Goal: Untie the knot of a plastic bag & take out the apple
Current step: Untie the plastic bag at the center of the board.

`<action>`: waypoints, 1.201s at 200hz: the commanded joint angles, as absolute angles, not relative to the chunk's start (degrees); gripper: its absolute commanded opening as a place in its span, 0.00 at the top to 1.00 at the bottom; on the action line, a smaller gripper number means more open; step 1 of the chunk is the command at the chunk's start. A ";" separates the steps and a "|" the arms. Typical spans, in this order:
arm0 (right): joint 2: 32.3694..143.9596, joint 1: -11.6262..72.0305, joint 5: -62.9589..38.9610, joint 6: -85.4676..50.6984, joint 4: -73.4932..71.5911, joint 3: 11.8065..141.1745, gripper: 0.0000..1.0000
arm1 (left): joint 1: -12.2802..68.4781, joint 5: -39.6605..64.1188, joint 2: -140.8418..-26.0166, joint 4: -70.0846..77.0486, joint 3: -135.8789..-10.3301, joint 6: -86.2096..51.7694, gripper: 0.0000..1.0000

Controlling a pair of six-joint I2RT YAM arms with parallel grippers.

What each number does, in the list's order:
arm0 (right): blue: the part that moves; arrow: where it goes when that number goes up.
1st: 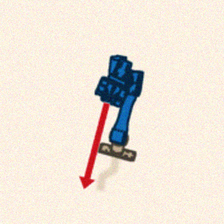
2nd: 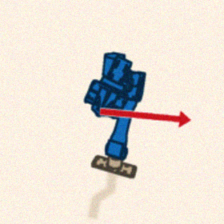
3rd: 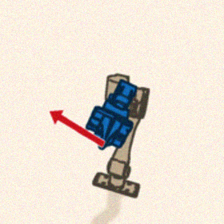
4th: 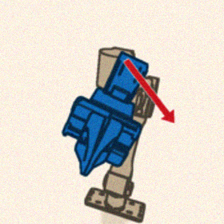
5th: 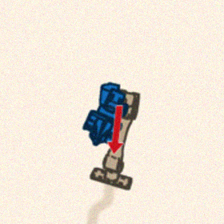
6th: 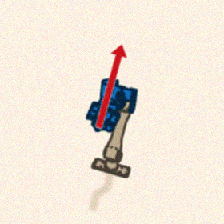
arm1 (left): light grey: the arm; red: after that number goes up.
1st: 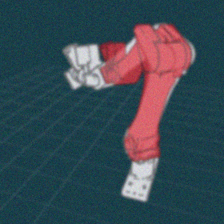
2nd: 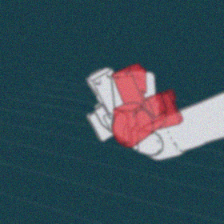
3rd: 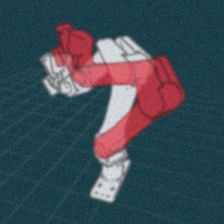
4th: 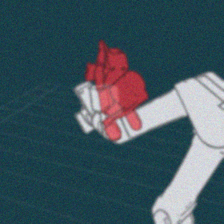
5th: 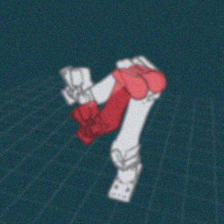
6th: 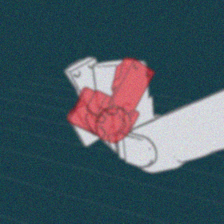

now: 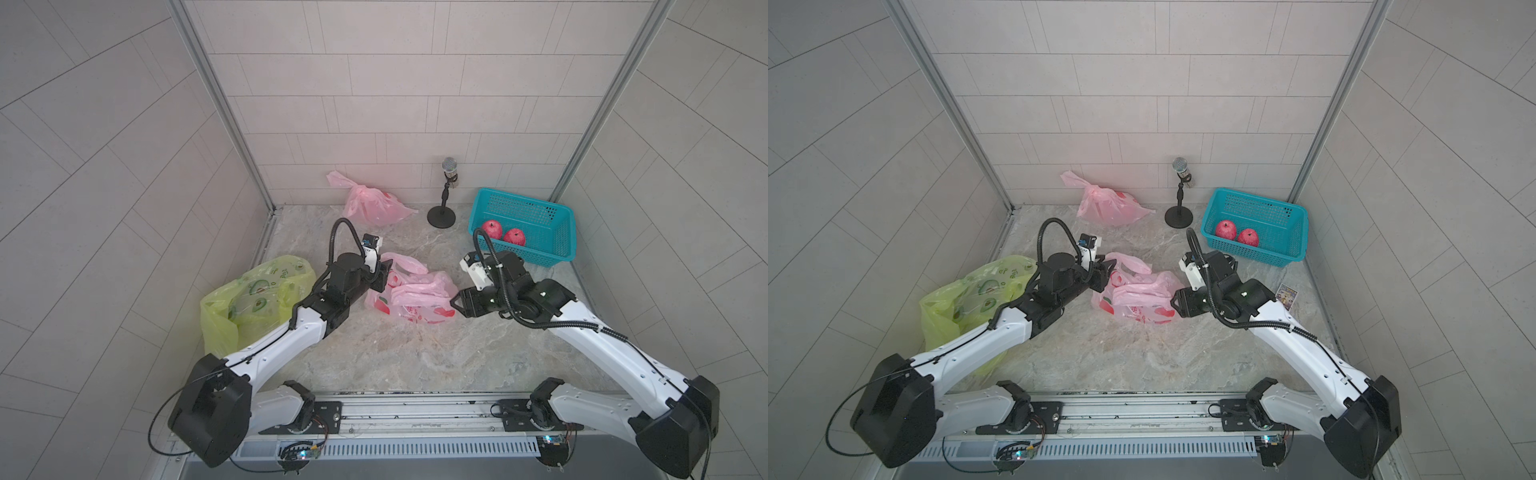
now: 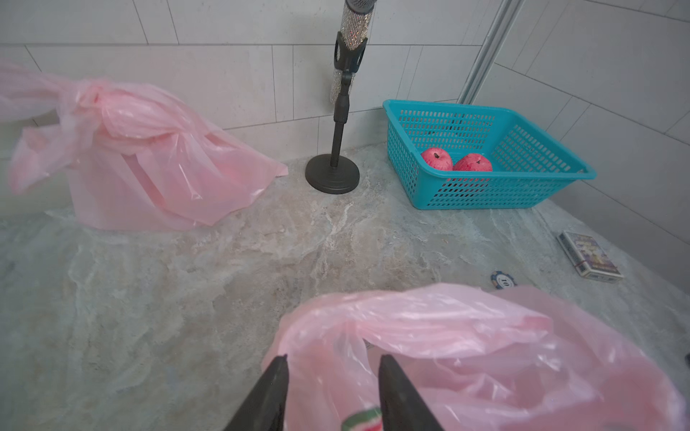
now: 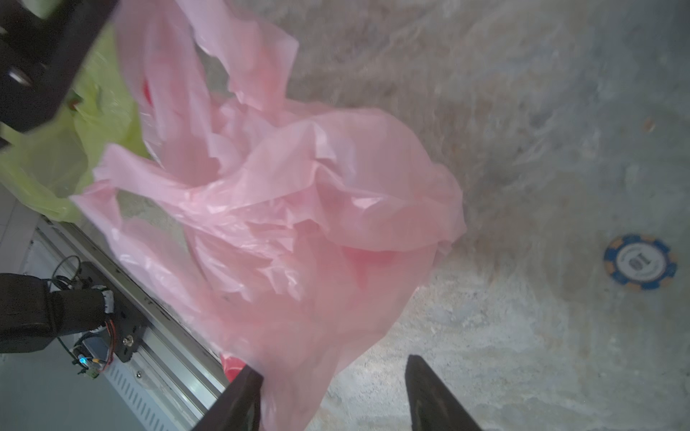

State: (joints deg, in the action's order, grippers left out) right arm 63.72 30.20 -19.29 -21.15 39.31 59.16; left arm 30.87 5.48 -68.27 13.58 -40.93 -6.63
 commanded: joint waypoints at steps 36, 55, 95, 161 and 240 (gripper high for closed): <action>73.75 29.29 -19.30 -14.95 38.59 71.19 0.32 | 30.59 6.10 -60.51 1.54 -43.72 -12.87 0.38; 77.20 27.68 -19.16 -15.43 34.37 73.21 0.32 | 30.67 8.41 -60.10 -1.16 -43.67 -15.28 0.39; 84.18 21.85 -24.25 -16.35 30.03 76.69 0.34 | 31.79 7.41 -58.93 -3.43 -41.52 -20.31 0.41; 90.97 30.40 -34.31 -9.43 36.76 77.63 0.33 | 33.05 12.44 -65.05 -1.01 -41.97 -25.96 0.36; 90.97 36.99 -26.31 -11.07 35.10 69.95 0.24 | 33.65 20.40 -69.89 7.29 -36.69 -32.95 0.34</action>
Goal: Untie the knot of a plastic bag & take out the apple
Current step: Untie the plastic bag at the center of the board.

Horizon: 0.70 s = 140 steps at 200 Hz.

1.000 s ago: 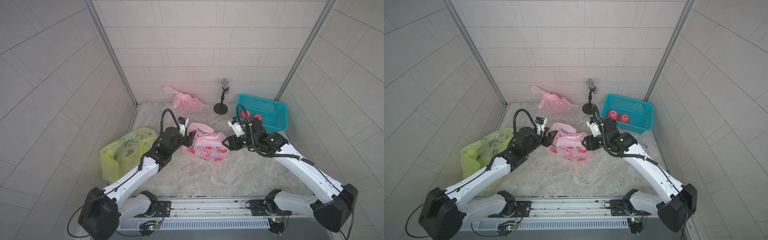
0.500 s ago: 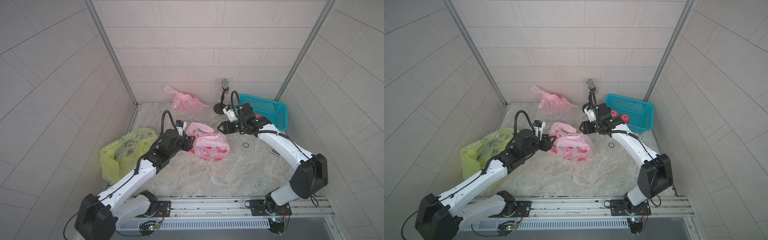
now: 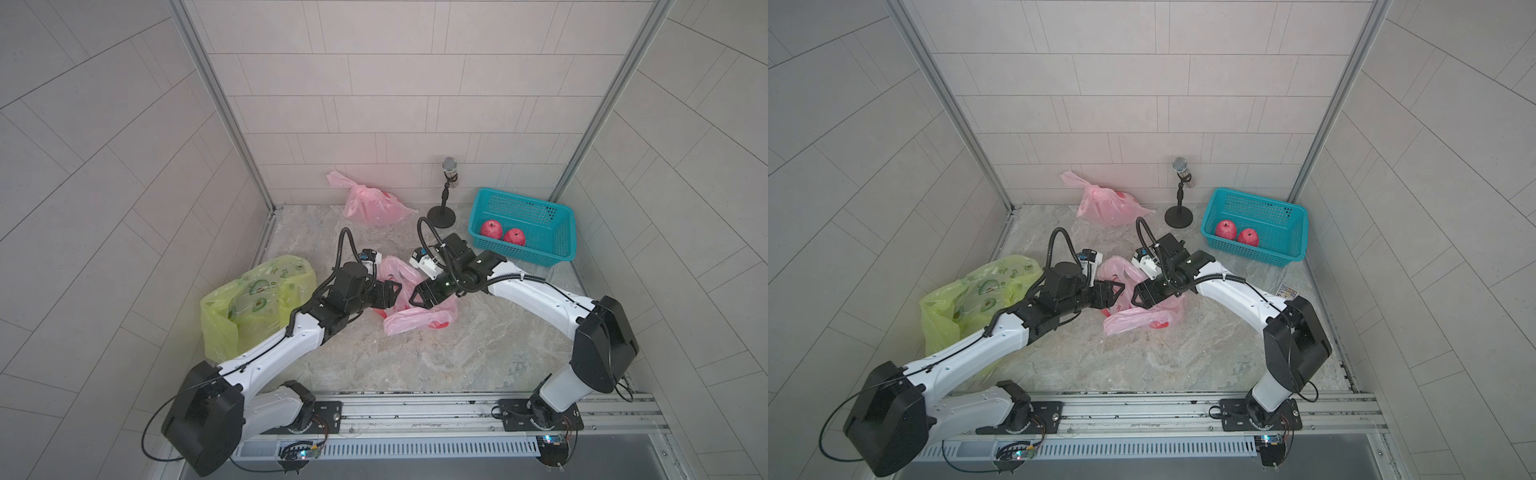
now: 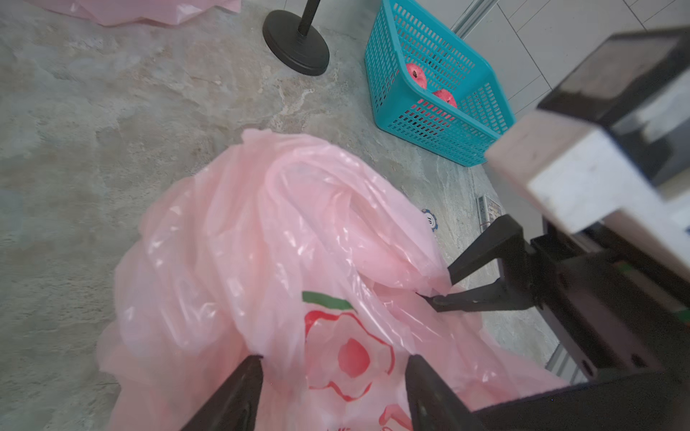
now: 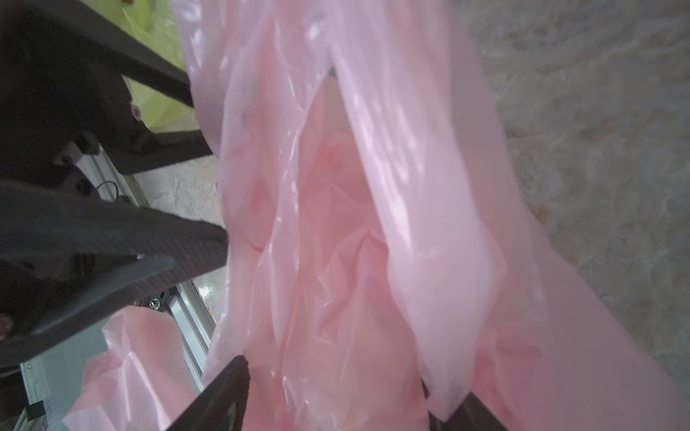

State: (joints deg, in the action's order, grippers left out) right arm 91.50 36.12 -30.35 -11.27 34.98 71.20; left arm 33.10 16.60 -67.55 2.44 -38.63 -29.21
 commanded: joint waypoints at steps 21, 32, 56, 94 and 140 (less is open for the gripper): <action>90.97 37.09 -23.93 -11.72 34.66 69.39 0.24 | 33.68 23.18 -73.33 8.42 -35.77 -33.46 0.35; 90.80 37.16 -23.28 -12.38 34.16 69.11 0.28 | 33.76 24.34 -74.11 8.90 -35.81 -33.57 0.38; 90.70 37.11 -23.16 -14.23 32.21 68.17 0.52 | 33.84 25.69 -75.05 10.64 -35.53 -34.04 0.41; 91.24 37.62 -24.16 -15.56 30.90 66.92 0.66 | 33.93 26.28 -73.56 16.35 -32.71 -36.20 0.37; 92.92 38.08 -23.47 -16.19 30.54 66.92 0.36 | 33.93 26.21 -77.59 18.21 -33.75 -37.36 0.88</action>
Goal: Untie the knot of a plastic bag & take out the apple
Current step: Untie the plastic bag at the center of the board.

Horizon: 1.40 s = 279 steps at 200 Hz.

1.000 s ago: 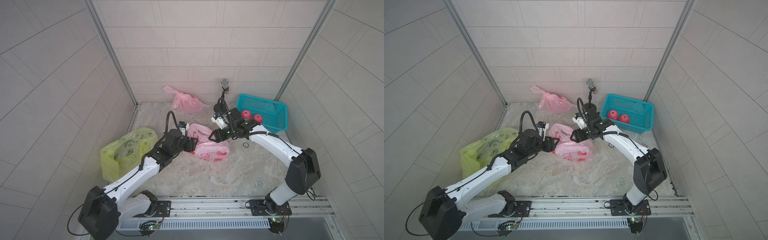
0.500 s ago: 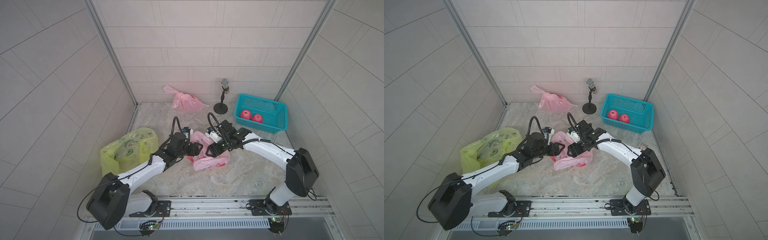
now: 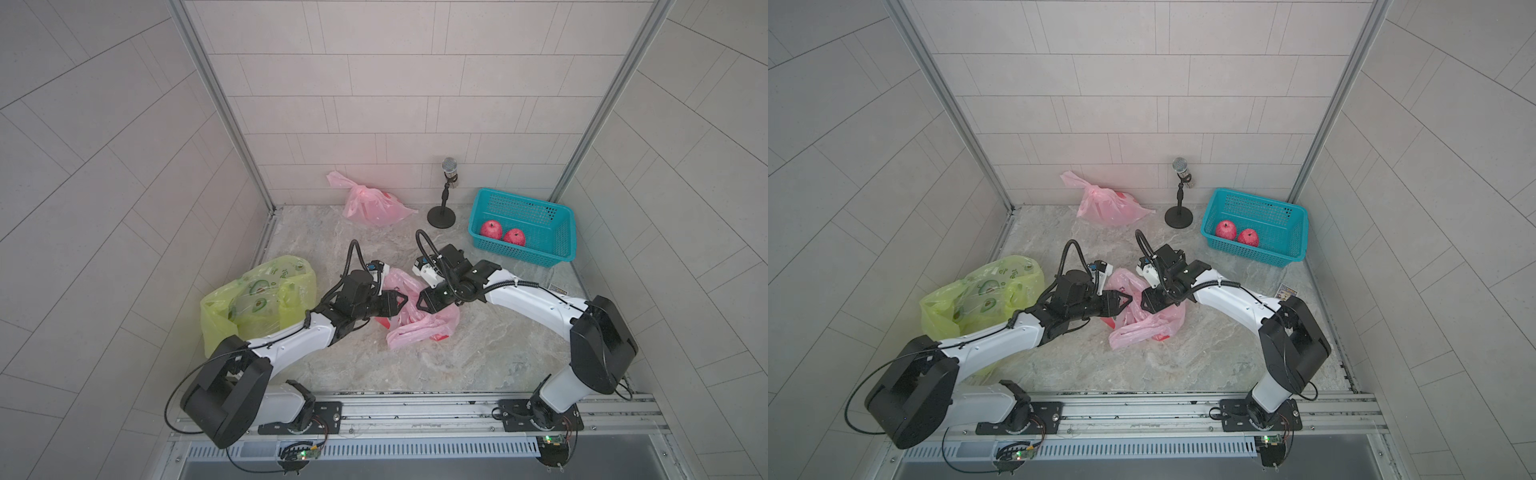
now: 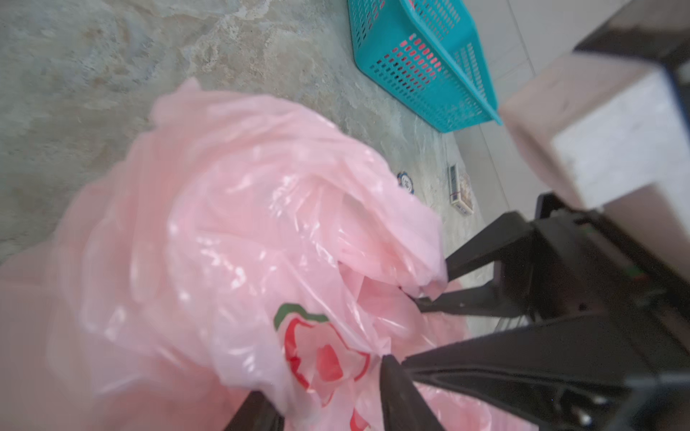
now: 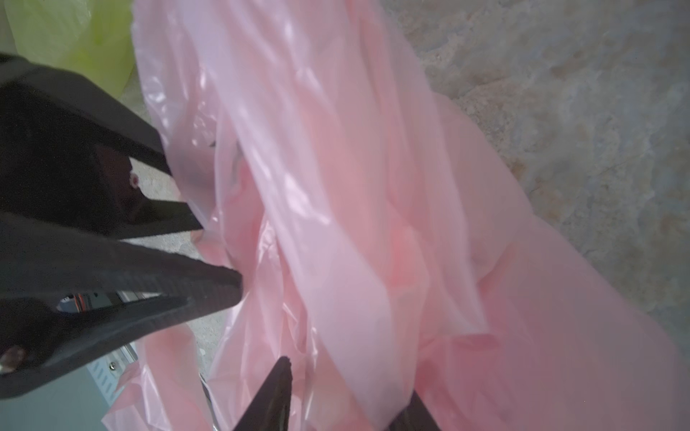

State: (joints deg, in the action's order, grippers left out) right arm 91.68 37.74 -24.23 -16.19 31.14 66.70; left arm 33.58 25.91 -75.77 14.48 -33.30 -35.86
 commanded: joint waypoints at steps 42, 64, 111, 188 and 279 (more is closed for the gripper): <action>94.08 38.08 -23.13 -16.37 29.83 67.30 0.40 | 33.96 26.24 -79.08 22.08 -35.30 -37.39 1.00; 93.67 37.76 -21.50 -16.76 29.53 66.91 0.67 | 33.62 26.60 -78.34 21.42 -35.94 -35.68 1.00; 86.35 30.60 -20.91 -22.72 26.47 62.65 0.99 | 28.33 28.46 -74.08 11.77 -35.61 -28.25 1.00; 72.45 19.50 -14.00 -34.02 21.45 52.24 1.00 | 14.54 29.09 -73.65 -1.34 -41.00 -17.58 1.00; 71.26 11.01 -13.28 -38.21 16.36 42.59 1.00 | 9.49 22.34 -80.11 -2.37 -43.84 -20.97 1.00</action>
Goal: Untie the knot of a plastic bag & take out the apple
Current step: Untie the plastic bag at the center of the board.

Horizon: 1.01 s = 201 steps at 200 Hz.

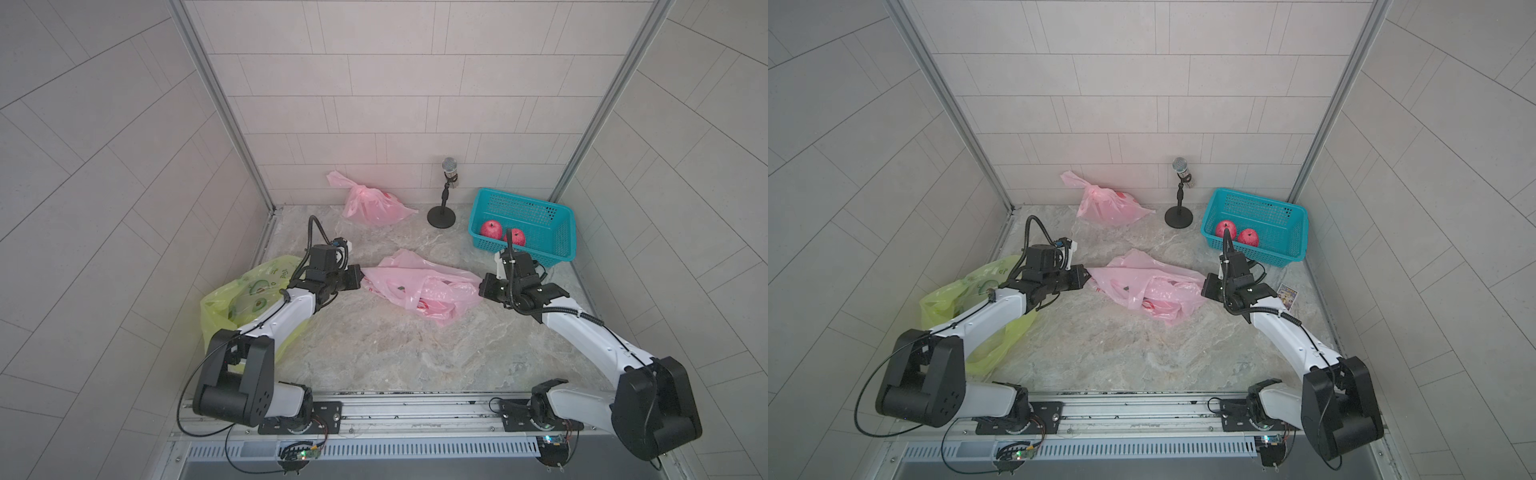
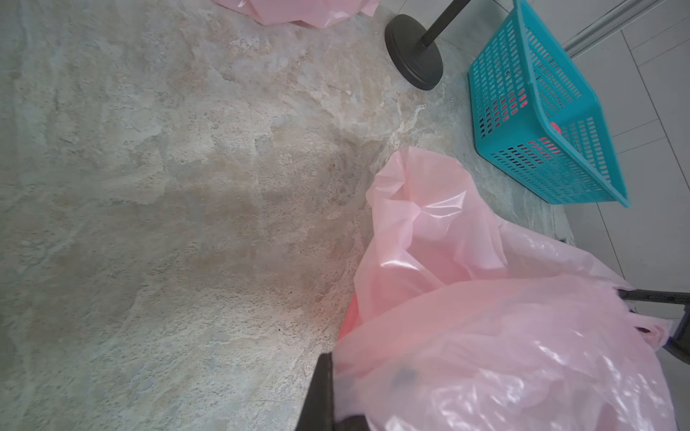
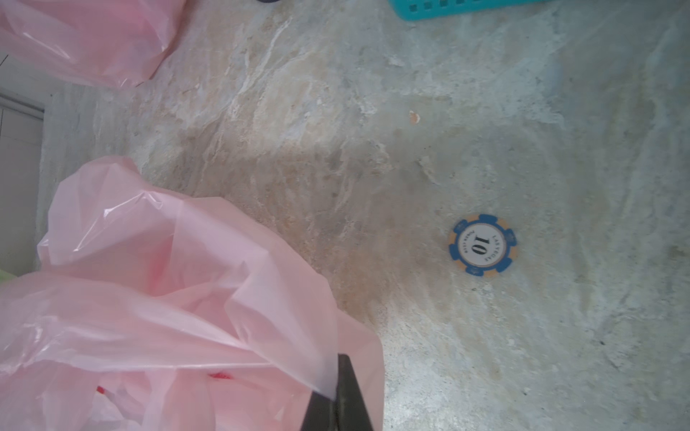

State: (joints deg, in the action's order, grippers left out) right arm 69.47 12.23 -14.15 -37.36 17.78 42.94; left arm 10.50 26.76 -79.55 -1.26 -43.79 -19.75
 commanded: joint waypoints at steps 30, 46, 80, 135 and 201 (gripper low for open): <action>76.23 10.65 -16.08 -36.88 14.86 42.97 1.00 | 9.40 22.67 -81.55 0.14 -41.36 -23.34 1.00; 80.18 10.63 -19.22 -34.68 15.04 44.91 1.00 | 9.68 24.83 -82.64 2.45 -40.58 -24.55 1.00; 84.20 11.50 -22.11 -30.26 17.28 50.62 0.92 | 12.13 25.57 -77.67 2.79 -41.64 -23.35 0.49; 89.06 15.47 -20.37 -19.46 25.48 64.62 0.73 | 13.98 24.76 -67.13 -4.88 -46.58 -14.28 0.34; 90.55 20.08 -15.27 -12.09 34.50 75.19 0.34 | 16.17 28.79 -72.29 -11.87 -54.81 -3.83 0.30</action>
